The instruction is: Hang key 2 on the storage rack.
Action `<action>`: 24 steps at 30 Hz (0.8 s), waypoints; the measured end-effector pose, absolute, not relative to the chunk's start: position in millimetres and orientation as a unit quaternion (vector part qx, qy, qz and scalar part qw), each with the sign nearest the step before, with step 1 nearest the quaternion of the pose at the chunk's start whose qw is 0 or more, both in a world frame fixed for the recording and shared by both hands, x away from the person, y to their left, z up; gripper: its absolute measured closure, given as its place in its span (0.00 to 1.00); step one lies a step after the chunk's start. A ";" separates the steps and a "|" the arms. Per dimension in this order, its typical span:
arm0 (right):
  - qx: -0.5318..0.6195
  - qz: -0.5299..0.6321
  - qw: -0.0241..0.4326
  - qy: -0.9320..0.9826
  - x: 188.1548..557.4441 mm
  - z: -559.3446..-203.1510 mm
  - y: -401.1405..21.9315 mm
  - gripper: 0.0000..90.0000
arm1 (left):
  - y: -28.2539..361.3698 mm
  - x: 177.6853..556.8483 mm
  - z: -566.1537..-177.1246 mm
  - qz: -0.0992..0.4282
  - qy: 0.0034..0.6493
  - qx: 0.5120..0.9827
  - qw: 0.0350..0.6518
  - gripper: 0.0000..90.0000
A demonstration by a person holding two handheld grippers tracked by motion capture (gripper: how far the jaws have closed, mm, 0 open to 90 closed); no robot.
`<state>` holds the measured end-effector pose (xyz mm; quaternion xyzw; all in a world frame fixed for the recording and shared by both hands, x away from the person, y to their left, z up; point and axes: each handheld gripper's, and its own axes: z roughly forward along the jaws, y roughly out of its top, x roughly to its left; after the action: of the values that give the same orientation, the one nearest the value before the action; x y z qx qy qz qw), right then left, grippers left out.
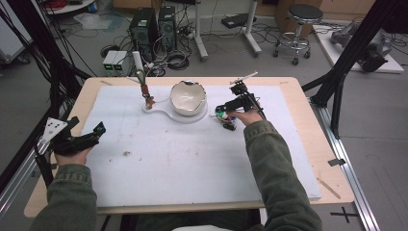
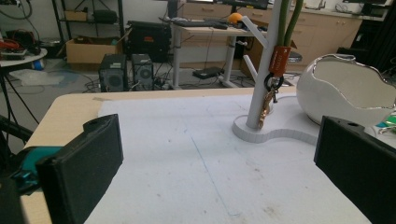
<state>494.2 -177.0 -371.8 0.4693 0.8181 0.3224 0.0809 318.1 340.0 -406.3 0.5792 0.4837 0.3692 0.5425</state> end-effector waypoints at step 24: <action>0.460 0.296 0.035 0.836 505.6 -399.7 -172.8 0.27 | 340.2 318.6 -406.8 0.368 0.484 0.580 0.542 0.02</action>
<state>505.6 -172.8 -399.7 0.4601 0.8363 0.2963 0.0347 318.6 340.2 -406.8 0.5801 0.4841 0.3676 0.5422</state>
